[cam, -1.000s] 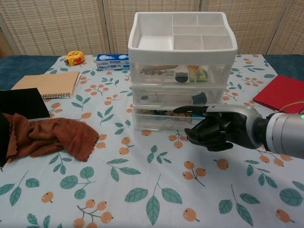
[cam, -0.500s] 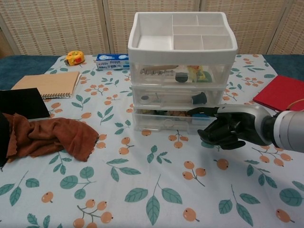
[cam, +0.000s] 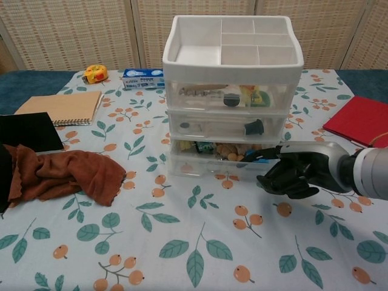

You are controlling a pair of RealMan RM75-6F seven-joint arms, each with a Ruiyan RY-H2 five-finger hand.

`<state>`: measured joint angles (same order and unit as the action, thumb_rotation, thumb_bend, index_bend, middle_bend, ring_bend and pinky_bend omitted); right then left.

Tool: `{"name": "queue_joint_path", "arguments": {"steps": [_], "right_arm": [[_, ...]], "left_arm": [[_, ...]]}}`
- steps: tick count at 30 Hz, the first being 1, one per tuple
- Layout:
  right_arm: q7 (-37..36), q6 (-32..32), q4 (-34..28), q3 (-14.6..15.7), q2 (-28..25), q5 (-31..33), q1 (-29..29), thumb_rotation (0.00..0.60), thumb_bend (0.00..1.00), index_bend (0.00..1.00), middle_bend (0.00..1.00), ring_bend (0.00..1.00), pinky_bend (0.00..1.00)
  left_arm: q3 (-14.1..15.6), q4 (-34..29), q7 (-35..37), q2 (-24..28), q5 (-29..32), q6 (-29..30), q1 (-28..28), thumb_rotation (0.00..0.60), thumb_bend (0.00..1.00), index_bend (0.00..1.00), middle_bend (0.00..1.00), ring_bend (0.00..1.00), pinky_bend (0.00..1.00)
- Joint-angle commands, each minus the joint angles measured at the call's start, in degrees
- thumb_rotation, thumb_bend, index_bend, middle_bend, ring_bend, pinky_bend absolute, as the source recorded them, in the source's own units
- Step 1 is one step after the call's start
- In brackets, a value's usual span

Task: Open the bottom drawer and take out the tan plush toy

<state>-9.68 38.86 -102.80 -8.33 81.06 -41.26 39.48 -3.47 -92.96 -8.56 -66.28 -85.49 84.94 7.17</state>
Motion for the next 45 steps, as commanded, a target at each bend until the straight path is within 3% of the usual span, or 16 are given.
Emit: {"name": "queue_joint_path", "arguments": {"steps": [1,19,28,34,39,45], "right_arm": [[-0.47,-0.1,-0.98,0.69,-0.75,-1.35,-0.91,0.6,0.62,0.18,0.82,0.99,1.0],[-4.33,-2.58,-6.62,3.86,-4.68,-11.68,-5.54,0.6,0.62,0.18,0.82,0.99,1.0],[-7.48,-3.3,-7.68,3.92,-6.51,-17.39,-7.41,0.6,0.62,0.18,0.81,0.99,1.0],[-8.58,-2.68,-8.27,4.02,-8.06,-21.53,-8.43,0.6,0.62,0.04,0.8,0.99,1.0],[-7.43,-2.34,-8.17,4.29,-9.2,-23.52,-8.09,0.6,0.55,0.0,0.78,0.98,1.0],[-0.03,1.93,-8.02,3.37,-10.31,-27.46,-6.62,0.6,0.4,0.0,0.77,0.97,1.0]], "left_arm": [[0.0,0.01,-0.01,-0.04,0.0,0.02,0.01,0.6,0.18,0.14,0.13,0.13,0.13],[0.0,-0.17,-0.74,-0.27,0.17,-0.57,0.47,0.6,0.18,0.14,0.13,0.13,0.13],[0.01,-0.41,-1.0,-0.31,0.23,-0.3,0.37,0.6,0.18,0.14,0.13,0.13,0.13],[0.06,-0.54,-1.06,-0.23,0.1,-0.21,0.37,0.6,0.18,0.14,0.13,0.13,0.13],[0.05,-0.53,-1.09,-0.32,0.03,-0.17,0.4,0.6,0.18,0.14,0.13,0.13,0.13],[-0.01,-0.6,-0.91,-0.35,-0.1,-0.05,0.47,0.6,0.18,0.14,0.13,0.13,0.13]]}}
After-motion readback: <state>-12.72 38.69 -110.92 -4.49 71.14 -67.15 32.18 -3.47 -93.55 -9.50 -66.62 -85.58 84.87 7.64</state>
